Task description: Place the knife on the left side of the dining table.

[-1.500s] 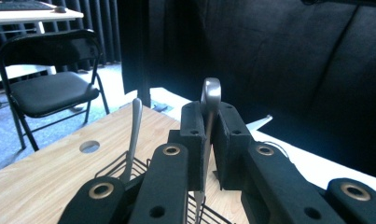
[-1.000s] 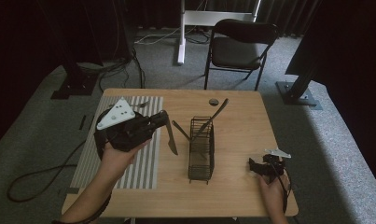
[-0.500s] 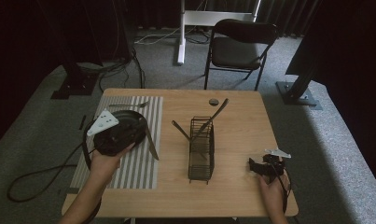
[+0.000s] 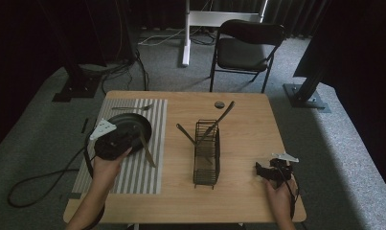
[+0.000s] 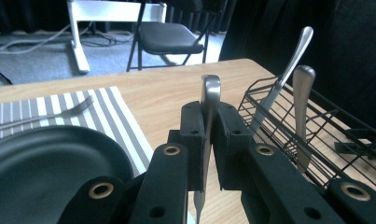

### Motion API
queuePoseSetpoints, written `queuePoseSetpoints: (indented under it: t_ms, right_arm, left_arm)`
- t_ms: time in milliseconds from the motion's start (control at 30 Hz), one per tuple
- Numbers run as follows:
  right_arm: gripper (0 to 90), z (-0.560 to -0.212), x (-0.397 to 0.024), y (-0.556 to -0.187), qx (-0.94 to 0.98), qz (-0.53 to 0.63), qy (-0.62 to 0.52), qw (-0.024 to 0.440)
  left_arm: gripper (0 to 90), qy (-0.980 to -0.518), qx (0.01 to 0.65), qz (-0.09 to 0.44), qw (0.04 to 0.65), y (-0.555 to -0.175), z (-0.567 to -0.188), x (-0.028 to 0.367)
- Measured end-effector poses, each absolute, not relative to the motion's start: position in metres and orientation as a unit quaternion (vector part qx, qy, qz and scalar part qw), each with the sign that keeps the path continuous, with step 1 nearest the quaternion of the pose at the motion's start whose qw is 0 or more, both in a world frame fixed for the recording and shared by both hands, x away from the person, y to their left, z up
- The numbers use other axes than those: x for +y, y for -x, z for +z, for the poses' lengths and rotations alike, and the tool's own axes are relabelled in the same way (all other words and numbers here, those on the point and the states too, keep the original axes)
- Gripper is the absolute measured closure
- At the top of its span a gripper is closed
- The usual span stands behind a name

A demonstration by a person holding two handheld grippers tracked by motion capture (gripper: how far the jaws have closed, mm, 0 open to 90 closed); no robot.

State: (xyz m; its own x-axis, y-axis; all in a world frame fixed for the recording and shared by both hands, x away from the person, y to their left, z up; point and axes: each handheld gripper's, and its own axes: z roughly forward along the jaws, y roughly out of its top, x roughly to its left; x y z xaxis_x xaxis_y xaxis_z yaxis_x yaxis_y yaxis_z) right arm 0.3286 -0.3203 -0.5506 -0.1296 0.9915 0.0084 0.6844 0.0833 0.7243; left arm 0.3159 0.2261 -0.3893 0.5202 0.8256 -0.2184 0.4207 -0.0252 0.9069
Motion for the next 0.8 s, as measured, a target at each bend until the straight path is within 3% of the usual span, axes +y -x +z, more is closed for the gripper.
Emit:
queuePoseSetpoints:
  t_ms: [233,800]
  right_arm:
    - [11.4,-0.551,-0.320,-0.329,0.690,0.299,-0.607,0.257]
    - [11.4,-0.551,-0.320,-0.329,0.690,0.299,-0.607,0.257]
  left_arm:
    - [83.4,-0.688,0.459,0.206,0.523,-0.316,-0.397,0.228]
    - [81.0,-0.681,0.481,0.187,0.520,-0.307,-0.394,0.247]
